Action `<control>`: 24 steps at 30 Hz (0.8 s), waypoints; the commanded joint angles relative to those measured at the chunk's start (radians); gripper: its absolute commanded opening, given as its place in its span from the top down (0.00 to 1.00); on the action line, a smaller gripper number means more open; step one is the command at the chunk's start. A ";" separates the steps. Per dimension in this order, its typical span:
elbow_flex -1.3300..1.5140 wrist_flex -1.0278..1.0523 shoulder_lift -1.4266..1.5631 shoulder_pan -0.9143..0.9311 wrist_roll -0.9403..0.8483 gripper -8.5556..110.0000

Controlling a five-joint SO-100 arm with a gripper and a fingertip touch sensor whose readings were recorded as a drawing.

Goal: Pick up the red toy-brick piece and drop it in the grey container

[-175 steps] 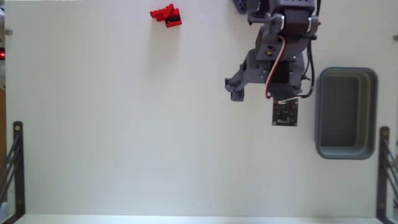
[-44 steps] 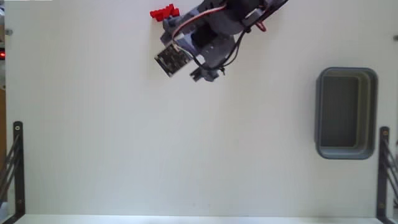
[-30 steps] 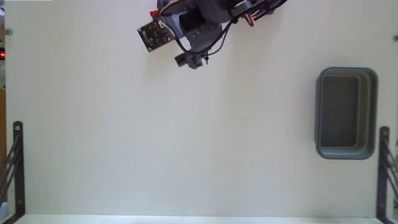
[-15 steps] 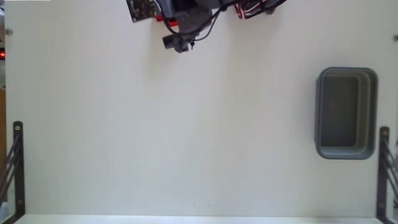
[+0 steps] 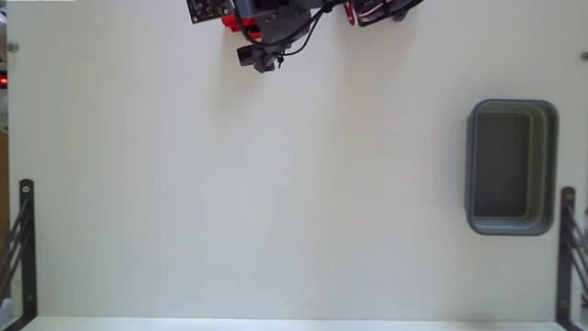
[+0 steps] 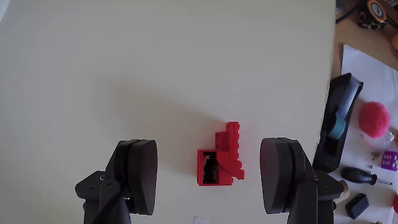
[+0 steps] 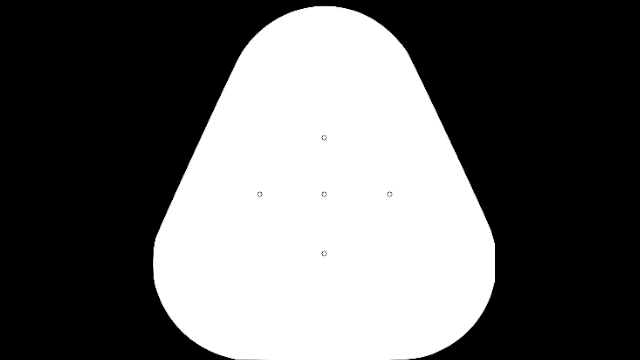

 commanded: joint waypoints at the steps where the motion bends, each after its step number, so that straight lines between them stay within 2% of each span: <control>1: -0.044 0.019 0.006 0.024 0.005 0.00; 24: -0.044 0.019 0.006 0.061 0.005 0.00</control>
